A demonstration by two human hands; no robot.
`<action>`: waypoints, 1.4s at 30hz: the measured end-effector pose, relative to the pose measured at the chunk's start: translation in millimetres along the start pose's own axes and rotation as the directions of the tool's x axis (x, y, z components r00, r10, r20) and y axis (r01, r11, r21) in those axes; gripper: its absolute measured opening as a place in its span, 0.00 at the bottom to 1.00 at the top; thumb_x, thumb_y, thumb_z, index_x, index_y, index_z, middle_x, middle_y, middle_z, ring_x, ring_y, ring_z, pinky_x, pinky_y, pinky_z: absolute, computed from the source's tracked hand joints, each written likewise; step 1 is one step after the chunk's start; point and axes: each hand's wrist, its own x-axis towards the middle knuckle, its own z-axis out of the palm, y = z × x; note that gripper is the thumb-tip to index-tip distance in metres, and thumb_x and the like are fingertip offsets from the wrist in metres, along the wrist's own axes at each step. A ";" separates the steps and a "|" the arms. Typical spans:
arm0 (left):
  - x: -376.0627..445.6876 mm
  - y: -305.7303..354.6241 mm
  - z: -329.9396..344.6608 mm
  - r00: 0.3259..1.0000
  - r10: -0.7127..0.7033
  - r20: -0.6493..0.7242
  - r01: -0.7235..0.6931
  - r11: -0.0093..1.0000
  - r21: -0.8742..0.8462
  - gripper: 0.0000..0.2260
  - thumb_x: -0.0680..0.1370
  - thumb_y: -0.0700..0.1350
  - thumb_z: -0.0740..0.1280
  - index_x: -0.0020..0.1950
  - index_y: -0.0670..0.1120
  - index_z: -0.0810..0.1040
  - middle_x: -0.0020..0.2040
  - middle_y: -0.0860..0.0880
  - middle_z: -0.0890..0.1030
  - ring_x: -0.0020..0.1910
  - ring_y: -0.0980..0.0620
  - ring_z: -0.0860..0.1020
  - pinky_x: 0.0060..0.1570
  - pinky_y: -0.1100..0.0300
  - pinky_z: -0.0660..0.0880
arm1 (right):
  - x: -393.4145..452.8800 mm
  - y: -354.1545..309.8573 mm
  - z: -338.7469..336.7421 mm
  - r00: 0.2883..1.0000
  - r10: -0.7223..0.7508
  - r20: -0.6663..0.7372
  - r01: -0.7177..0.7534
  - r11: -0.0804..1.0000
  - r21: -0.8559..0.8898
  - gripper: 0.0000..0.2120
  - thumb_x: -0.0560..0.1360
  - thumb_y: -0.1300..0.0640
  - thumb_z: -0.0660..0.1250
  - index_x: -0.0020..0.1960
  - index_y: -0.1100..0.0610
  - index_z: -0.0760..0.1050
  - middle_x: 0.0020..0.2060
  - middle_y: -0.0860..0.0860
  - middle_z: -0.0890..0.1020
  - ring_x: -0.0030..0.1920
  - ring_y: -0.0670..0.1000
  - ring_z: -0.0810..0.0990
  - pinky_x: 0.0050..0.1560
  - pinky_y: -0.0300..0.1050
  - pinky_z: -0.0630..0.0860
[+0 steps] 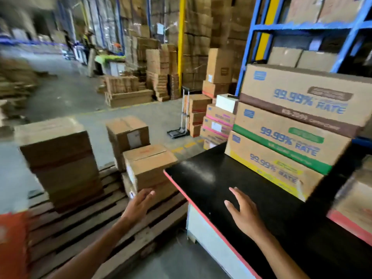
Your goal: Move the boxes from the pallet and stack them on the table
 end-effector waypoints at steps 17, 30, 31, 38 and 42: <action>132.2 -157.9 -221.2 0.957 -0.254 -0.141 0.219 0.950 -0.224 0.11 0.82 0.46 0.59 0.57 0.43 0.76 0.53 0.43 0.80 0.56 0.45 0.77 0.60 0.48 0.73 | 209.3 -207.9 238.6 0.922 -0.024 0.387 -0.016 0.995 0.102 0.25 0.78 0.47 0.61 0.74 0.51 0.63 0.72 0.51 0.68 0.72 0.52 0.65 0.69 0.48 0.63; 331.7 -187.6 -165.5 0.899 -0.415 -0.143 0.377 0.896 -0.233 0.15 0.81 0.50 0.58 0.63 0.45 0.74 0.58 0.46 0.79 0.59 0.49 0.76 0.62 0.50 0.72 | 433.5 -148.1 316.1 0.857 0.054 0.513 -0.103 0.992 0.067 0.26 0.79 0.47 0.60 0.74 0.55 0.62 0.73 0.52 0.66 0.72 0.53 0.64 0.68 0.47 0.64; 351.4 -193.4 -158.3 0.882 -0.452 -0.134 0.419 0.882 -0.215 0.16 0.81 0.50 0.58 0.65 0.45 0.74 0.60 0.46 0.78 0.60 0.48 0.75 0.64 0.49 0.71 | 456.7 -136.4 324.6 0.851 0.074 0.521 -0.120 0.991 0.055 0.26 0.79 0.47 0.60 0.74 0.55 0.62 0.73 0.53 0.67 0.72 0.53 0.65 0.68 0.48 0.65; 458.4 -262.1 -93.3 0.754 -0.643 -0.134 0.596 0.756 -0.270 0.12 0.80 0.49 0.61 0.60 0.46 0.74 0.62 0.41 0.78 0.55 0.49 0.76 0.51 0.59 0.71 | 587.8 -42.5 387.3 0.831 0.269 0.488 -0.277 0.959 -0.057 0.30 0.78 0.47 0.61 0.75 0.59 0.59 0.73 0.58 0.65 0.72 0.59 0.64 0.70 0.52 0.62; 489.9 -301.1 -63.7 0.695 -0.717 -0.062 0.678 0.681 -0.278 0.24 0.78 0.57 0.61 0.66 0.41 0.71 0.60 0.45 0.78 0.62 0.46 0.75 0.60 0.54 0.72 | 619.4 5.5 425.8 0.763 0.411 0.499 -0.438 0.896 -0.069 0.32 0.77 0.43 0.61 0.75 0.58 0.59 0.73 0.58 0.65 0.72 0.59 0.64 0.70 0.53 0.62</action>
